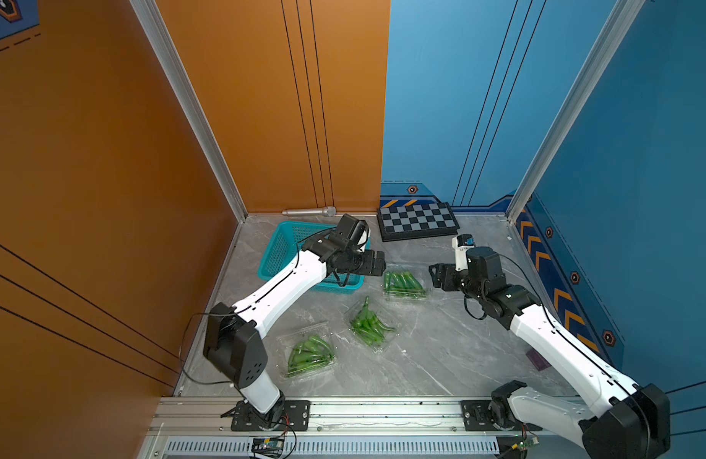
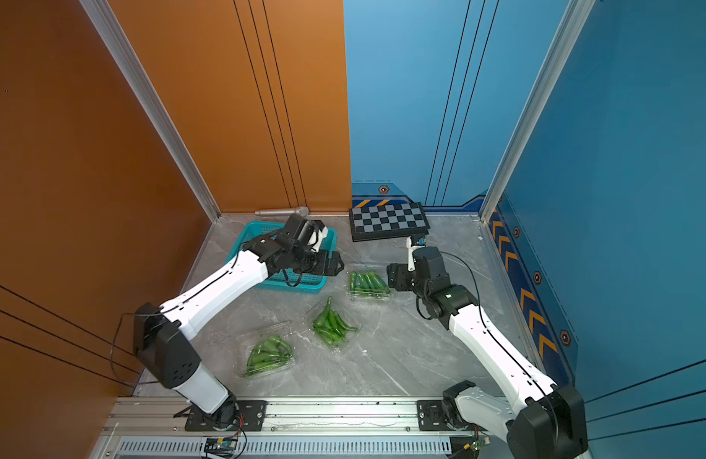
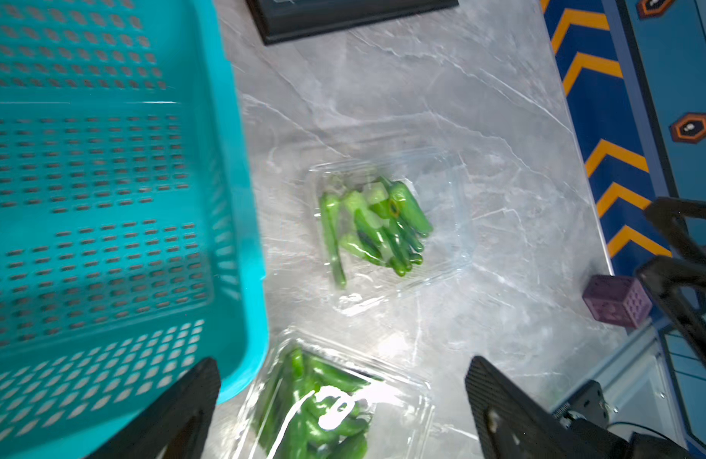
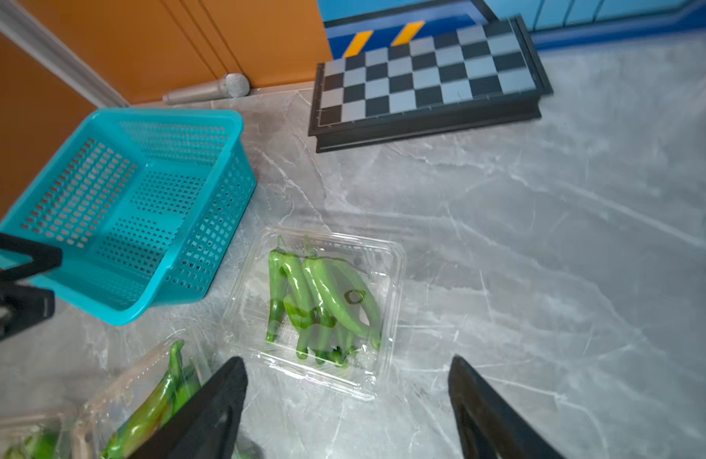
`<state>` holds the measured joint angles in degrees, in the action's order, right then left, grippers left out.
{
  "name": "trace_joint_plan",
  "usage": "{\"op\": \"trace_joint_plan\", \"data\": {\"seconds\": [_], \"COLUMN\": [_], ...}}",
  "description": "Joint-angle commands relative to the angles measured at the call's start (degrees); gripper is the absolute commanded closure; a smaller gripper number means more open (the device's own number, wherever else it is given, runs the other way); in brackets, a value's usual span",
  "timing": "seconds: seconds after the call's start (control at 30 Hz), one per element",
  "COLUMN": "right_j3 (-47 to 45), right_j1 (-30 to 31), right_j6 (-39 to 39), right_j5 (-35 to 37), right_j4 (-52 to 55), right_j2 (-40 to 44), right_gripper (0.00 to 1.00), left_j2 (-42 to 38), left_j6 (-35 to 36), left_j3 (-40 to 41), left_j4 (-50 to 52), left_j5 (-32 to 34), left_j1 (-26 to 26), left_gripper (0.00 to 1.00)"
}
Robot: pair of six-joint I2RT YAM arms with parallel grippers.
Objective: Take small green peppers out of containers
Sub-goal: Move the packing box to the center of the board.
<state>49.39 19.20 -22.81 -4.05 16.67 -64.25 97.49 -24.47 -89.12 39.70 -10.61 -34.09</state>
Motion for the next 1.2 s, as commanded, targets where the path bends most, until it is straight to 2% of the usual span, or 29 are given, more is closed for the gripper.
{"op": "trace_joint_plan", "data": {"seconds": [0.0, 0.1, 0.23, 0.37, 0.83, 1.17], "right_j3": [-3.9, -6.5, -7.9, -8.9, -10.0, -14.3], "right_j1": [-5.1, -9.4, -10.1, -11.2, -12.3, -14.9], "right_j6": [-10.4, -14.4, -17.2, -21.0, -27.5, -30.9], "right_j5": [-9.5, -15.3, -17.8, -19.4, -20.9, -21.0], "right_j4": [-6.2, -10.4, -14.9, -20.2, -27.6, -32.6], "right_j2": [0.5, -1.6, -4.7, -8.0, -13.6, -11.8], "right_gripper": [0.19, 0.19, 0.19, 0.19, 0.19, 0.19], "left_j2": [4.0, 6.6, 8.1, 10.5, 10.8, 15.2], "left_j6": [-0.6, -3.7, -4.0, -7.0, -6.7, -4.1], "left_j3": [-2.6, -1.6, -1.4, -1.1, 2.9, -1.6], "left_j4": [-1.5, -7.0, -7.4, -11.7, -10.8, -4.9], "left_j5": [-7.5, -11.9, -10.9, -13.8, -9.7, -5.4], "left_j1": [-0.4, -0.4, -0.3, -0.7, 0.0, -2.2], "left_gripper": [0.01, 0.01, 0.01, 0.01, 0.01, 0.01]}}
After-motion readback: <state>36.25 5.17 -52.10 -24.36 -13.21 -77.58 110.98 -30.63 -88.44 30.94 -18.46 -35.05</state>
